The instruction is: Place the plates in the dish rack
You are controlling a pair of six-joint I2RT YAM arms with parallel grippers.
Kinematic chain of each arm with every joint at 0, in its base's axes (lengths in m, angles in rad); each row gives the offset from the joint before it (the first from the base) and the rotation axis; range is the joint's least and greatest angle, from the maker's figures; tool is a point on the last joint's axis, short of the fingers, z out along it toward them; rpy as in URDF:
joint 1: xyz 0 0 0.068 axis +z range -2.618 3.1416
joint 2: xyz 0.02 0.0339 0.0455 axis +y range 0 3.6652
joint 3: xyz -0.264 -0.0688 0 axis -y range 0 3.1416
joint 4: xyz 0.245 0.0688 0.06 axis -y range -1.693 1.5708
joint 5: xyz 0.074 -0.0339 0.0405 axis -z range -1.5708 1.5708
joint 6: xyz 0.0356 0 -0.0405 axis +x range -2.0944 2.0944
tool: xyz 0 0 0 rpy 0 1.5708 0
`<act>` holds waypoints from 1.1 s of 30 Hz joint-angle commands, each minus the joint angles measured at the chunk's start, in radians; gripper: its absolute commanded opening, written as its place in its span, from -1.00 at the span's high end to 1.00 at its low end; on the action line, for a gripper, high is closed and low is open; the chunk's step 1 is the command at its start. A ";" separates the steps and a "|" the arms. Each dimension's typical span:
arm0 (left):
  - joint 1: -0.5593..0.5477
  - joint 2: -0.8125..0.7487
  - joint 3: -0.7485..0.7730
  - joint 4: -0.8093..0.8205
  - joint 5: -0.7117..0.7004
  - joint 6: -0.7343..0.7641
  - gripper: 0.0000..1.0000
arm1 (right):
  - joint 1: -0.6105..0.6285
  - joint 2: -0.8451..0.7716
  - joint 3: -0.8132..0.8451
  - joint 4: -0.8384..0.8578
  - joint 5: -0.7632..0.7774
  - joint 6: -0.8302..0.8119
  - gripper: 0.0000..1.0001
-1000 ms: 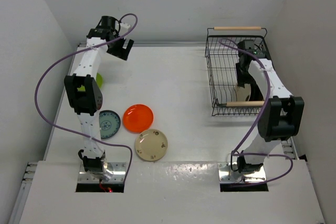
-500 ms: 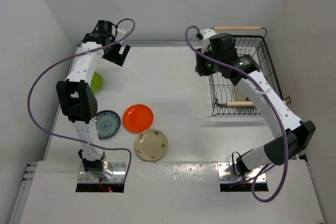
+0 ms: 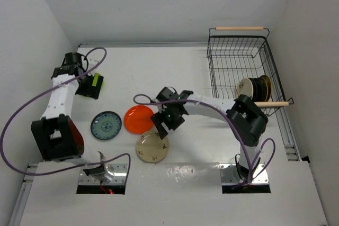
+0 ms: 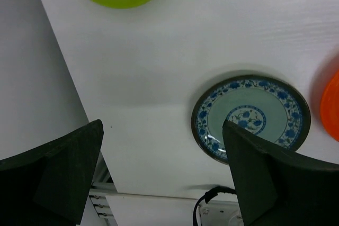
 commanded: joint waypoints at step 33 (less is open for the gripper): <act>0.098 -0.546 -0.146 -0.148 -0.035 -0.058 -0.99 | 0.166 -0.729 -0.433 0.136 0.467 0.163 1.00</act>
